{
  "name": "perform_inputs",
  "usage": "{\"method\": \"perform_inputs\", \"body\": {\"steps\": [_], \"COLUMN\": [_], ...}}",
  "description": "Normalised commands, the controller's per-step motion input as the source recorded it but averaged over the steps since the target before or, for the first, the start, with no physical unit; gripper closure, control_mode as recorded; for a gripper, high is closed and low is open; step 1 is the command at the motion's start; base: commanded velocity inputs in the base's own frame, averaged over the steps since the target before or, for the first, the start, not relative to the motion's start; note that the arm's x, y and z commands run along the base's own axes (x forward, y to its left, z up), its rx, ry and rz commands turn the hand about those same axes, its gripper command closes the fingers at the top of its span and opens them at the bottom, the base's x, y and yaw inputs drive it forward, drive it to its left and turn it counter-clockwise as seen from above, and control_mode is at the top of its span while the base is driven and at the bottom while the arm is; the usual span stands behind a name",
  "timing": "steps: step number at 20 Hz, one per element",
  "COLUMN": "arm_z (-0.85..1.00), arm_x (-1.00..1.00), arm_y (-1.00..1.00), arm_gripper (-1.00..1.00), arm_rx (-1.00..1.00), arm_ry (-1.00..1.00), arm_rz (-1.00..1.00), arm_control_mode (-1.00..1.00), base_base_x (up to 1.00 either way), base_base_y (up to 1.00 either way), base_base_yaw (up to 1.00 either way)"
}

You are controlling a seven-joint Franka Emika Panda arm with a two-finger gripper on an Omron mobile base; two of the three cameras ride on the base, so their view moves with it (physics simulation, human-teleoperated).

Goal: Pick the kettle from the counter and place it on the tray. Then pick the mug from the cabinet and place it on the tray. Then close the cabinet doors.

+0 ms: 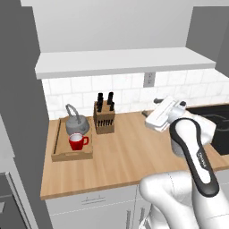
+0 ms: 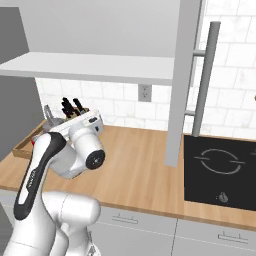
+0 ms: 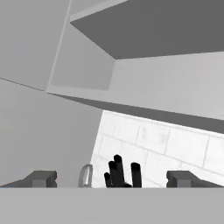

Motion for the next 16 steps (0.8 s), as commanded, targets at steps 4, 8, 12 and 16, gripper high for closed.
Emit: {"method": "perform_inputs", "body": {"steps": [4, 8, 12, 16], "arm_z": [-0.01, 0.03, -0.04, -0.34], "arm_x": [-0.29, -0.34, -0.18, -0.09], "arm_y": [-0.75, -0.84, -0.68, -0.45], "arm_gripper": [-1.00, -1.00, -1.00, -1.00], "arm_rx": [0.00, 0.00, 0.00, 0.00], "arm_ry": [-0.08, -0.10, -0.03, -0.10], "arm_rz": [-0.10, -0.13, -0.14, -0.17], "arm_control_mode": [-1.00, -1.00, -1.00, -1.00], "base_base_x": [0.00, 0.00, 0.00, 0.00], "base_base_y": [0.00, 0.00, 0.00, 0.00], "base_base_yaw": [0.00, 0.00, 0.00, 0.00]}}
